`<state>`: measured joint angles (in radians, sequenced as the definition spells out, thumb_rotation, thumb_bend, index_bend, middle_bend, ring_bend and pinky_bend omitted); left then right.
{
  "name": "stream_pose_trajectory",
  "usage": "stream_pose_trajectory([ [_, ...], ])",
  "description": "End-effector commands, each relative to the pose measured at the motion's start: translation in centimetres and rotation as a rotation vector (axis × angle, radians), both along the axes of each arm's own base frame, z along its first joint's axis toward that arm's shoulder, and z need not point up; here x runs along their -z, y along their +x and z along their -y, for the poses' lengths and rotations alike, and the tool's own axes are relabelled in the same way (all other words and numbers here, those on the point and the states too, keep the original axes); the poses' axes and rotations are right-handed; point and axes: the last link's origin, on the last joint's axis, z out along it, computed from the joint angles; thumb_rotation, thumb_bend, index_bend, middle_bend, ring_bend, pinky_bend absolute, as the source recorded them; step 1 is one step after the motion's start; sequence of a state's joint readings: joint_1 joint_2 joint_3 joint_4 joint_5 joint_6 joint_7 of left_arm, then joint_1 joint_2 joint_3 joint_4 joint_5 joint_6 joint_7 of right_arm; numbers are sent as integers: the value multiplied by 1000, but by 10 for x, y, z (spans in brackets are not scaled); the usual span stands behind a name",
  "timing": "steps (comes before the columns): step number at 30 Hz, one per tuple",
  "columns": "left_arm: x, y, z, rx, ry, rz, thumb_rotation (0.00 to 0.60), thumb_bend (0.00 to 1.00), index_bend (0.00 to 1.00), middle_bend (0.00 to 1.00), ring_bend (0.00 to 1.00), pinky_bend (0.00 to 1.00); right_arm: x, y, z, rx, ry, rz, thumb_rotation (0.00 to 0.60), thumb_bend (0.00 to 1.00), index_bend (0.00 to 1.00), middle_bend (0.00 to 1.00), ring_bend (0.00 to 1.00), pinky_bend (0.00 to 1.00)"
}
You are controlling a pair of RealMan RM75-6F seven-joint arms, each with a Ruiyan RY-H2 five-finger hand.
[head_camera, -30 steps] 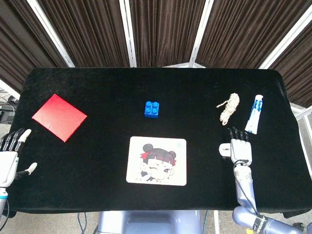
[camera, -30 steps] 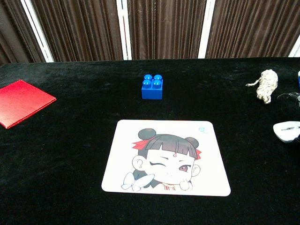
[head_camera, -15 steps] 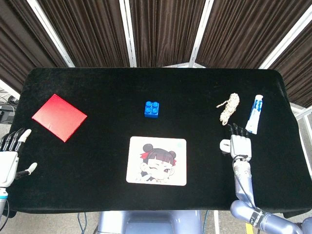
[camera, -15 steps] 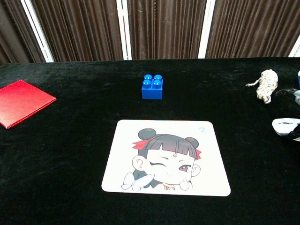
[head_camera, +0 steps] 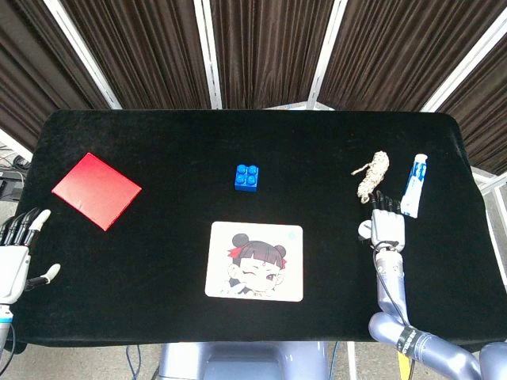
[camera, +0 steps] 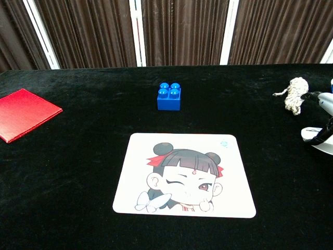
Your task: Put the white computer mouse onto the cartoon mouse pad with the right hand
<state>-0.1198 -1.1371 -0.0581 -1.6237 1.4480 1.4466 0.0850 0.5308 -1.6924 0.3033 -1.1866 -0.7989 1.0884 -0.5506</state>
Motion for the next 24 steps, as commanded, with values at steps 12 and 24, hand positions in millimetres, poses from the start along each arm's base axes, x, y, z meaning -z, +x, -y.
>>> stream_pose_trajectory([
  [12,0,0,0,5,2,-3,600,236,0,0,0,0,-2,-10,14,36,-26,-38,600,183,41,0,0,0],
  [24,1,1,0,7,3,-6,600,234,0,0,0,0,-10,-16,26,61,-58,-68,600,184,41,0,0,0],
])
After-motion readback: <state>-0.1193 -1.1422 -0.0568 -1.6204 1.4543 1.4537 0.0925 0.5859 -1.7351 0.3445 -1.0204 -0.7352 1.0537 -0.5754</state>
